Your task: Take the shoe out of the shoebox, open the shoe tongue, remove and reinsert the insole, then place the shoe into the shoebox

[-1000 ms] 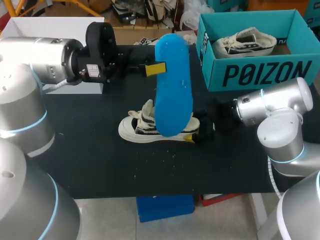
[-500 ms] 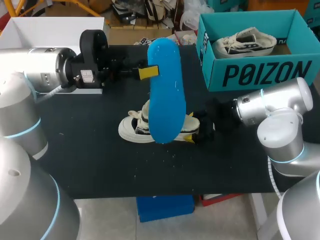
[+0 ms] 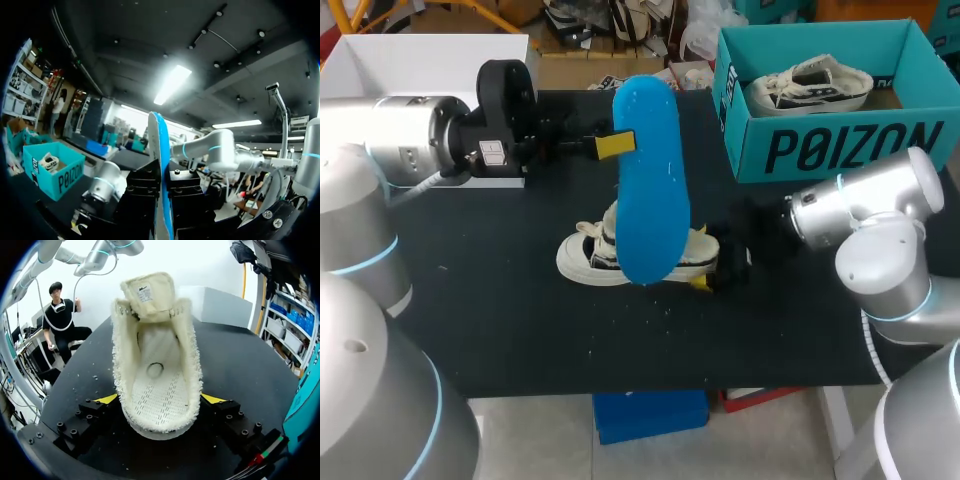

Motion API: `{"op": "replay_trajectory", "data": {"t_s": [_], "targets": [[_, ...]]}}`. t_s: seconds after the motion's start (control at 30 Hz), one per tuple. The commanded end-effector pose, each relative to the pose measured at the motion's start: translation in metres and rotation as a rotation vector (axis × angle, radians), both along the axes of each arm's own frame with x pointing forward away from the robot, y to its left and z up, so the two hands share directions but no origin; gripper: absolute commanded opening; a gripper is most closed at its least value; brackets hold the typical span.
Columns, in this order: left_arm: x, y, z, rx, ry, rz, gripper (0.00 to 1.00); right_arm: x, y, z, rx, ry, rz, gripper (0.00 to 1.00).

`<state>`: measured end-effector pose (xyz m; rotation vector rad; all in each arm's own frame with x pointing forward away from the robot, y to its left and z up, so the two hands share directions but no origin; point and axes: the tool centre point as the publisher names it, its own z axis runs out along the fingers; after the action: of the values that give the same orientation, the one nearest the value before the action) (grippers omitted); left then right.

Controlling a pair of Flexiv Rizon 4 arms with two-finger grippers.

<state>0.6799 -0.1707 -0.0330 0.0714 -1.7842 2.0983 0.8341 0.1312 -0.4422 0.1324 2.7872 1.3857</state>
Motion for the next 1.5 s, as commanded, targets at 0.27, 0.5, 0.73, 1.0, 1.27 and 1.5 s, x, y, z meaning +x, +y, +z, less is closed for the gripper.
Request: {"op": "replay_trajectory", "data": {"t_s": [0.27,0.5,0.73,1.0,1.27,1.5], "targets": [[-0.001,-0.001,-0.001,0.0,0.0,0.005,0.0,0.008,-0.009,0.042,-0.389,0.028,0.163,1.0],[-0.001,-0.001,-0.001,0.0,0.0,0.005,0.0,0.008,-0.008,0.051,-0.627,0.063,0.194,1.0],[-0.001,-0.001,-0.001,0.0,0.0,0.005,0.0,0.006,-0.006,0.056,-0.778,0.081,0.149,1.0],[-0.001,-0.001,-0.001,0.0,0.0,0.005,0.0,-0.002,-0.005,0.055,-0.858,0.09,0.084,1.0],[-0.001,-0.001,-0.001,0.0,0.0,0.005,0.0,-0.01,0.001,0.051,-0.861,0.09,0.054,1.0],[-0.001,-0.001,-0.001,0.0,0.0,0.005,0.0,-0.012,0.009,0.045,-0.836,0.086,0.023,1.0]]}}
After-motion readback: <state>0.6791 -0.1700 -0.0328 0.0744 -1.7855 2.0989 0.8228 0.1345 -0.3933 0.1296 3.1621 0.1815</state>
